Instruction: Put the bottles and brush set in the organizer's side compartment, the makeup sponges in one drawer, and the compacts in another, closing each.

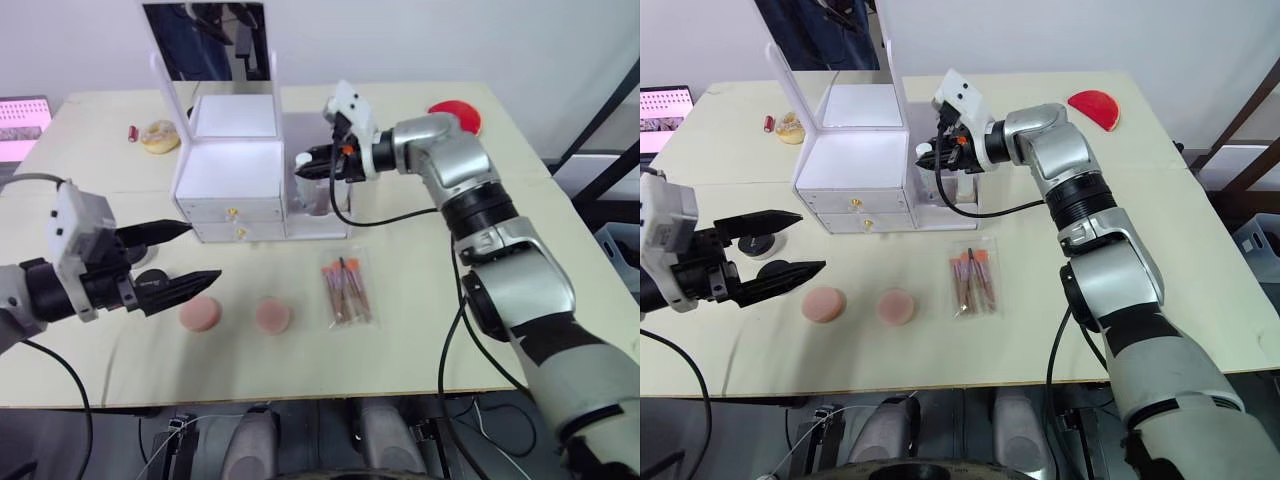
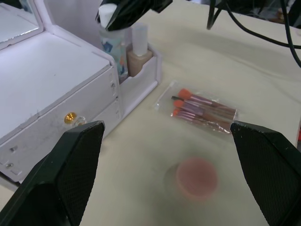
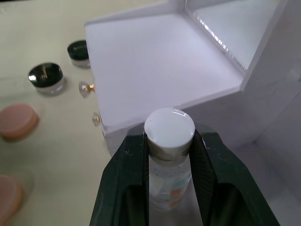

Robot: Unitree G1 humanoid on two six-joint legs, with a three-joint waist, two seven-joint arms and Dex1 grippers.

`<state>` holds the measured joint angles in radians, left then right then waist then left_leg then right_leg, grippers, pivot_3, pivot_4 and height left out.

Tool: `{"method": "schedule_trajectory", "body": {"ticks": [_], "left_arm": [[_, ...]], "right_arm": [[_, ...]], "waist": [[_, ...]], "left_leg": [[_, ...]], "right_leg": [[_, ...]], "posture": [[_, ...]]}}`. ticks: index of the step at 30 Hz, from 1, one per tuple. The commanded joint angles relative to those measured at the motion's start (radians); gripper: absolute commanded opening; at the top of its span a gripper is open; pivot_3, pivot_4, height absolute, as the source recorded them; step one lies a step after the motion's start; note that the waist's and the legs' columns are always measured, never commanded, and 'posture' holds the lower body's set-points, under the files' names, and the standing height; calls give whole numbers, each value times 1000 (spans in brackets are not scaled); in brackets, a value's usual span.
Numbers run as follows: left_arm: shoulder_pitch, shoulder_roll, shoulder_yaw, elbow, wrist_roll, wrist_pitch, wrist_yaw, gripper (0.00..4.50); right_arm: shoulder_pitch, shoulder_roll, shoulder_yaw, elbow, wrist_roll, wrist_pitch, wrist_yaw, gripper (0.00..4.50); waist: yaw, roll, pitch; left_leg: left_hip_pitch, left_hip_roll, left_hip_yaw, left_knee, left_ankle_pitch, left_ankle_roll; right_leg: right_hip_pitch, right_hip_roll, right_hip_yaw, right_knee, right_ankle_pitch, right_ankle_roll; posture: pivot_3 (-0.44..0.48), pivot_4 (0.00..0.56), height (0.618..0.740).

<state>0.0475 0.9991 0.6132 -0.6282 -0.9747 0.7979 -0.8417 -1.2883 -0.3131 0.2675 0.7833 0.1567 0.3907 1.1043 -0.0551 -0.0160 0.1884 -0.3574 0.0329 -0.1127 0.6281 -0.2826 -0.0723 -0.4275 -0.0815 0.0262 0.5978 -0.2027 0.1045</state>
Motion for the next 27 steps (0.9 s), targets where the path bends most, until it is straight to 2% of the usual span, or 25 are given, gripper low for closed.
{"method": "schedule_trajectory", "body": {"ticks": [1,19,20,23,25,26,27], "left_arm": [[3,3,44,-16,-17,-5,5,4500],[11,8,43,-16,-29,-9,16,4500],[12,8,43,-17,-29,-9,16,4500],[11,8,42,-15,-29,-9,15,4500],[10,8,40,-12,-27,-10,14,4500],[9,8,38,-11,-27,-11,14,4500],[8,8,37,-10,-26,-12,14,4500]], "right_arm": [[-21,19,-10,8,-35,-65,-4,681],[-4,94,-20,119,-140,-158,-29,681],[-3,94,-21,118,-142,-159,-27,1715],[-1,96,-23,112,-145,-157,-17,3066],[0,97,-24,107,-146,-154,-13,4121],[-2,97,-27,103,-145,-153,-13,4459],[-4,96,-31,101,-144,-151,-14,4459]], "waist": [[-7,0,0],[-17,0,0],[-17,0,0],[-17,0,0],[-17,0,0],[-17,0,0],[-17,0,0]], "left_leg": [[0,0,0,0,0,0],[1,0,0,0,0,0],[1,0,0,0,0,0],[1,0,0,0,0,0],[1,0,0,0,0,0],[1,0,0,0,0,0],[1,0,0,0,0,0]], "right_leg": [[0,0,0,0,0,0],[0,0,0,2,0,0],[0,0,0,2,0,0],[0,0,0,2,0,0],[0,0,0,1,0,0],[0,0,0,1,0,0],[0,0,0,1,0,0]], "posture": [[0,150,739],[0,150,739],[0,150,739],[0,150,739],[0,150,739],[0,150,739],[0,150,739]]}}
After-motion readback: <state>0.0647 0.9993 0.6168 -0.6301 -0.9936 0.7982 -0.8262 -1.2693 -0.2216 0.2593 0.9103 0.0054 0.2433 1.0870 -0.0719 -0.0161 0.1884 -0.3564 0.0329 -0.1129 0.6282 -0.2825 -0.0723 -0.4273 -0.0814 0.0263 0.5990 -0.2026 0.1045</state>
